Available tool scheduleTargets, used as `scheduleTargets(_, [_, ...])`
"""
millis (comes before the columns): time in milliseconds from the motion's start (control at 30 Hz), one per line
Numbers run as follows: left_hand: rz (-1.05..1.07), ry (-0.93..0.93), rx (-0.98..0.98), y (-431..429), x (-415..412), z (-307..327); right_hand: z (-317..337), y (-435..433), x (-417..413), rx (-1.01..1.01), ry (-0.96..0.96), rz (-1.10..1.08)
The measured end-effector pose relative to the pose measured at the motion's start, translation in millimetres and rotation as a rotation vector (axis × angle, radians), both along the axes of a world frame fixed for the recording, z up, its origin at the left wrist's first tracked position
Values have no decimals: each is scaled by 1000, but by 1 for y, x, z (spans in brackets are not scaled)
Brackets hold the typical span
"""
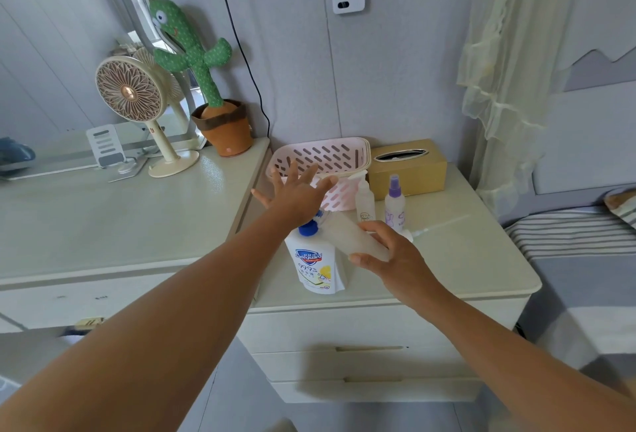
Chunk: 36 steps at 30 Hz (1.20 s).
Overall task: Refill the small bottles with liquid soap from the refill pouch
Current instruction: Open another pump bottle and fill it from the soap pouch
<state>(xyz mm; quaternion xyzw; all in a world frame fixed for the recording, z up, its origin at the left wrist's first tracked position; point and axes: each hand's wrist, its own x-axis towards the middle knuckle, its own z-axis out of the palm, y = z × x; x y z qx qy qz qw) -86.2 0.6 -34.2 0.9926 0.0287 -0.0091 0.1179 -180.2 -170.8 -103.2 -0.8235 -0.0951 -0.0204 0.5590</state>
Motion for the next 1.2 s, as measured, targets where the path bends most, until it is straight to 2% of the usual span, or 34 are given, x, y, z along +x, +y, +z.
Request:
scheduleTargets(133, [6,11,-20,0,1,-3,-2,-1,1,1,-8,3])
scheduleTargets(300, [42,40,-147,-1,3,4,-1,-2,4,43,13,23])
scheduleTargets(467, [26,27,-133,-1,-2,6,0,-1,4,44,10,27])
scheduleTargets(567, [-41,29,-23,-6,-11,6,-1,-3,3,29,10,17])
scheduleTargets(700, [7,24,-66,-3,-2,-2,-1,-5,2,27,14,16])
scheduleTargets(967, [7,-12,42,-2,1,4,4,-5,-1,15,4,23])
scheduleTargets(1200, [16,-10,28,-4,-3,-1,0,-4,0,16,7,1])
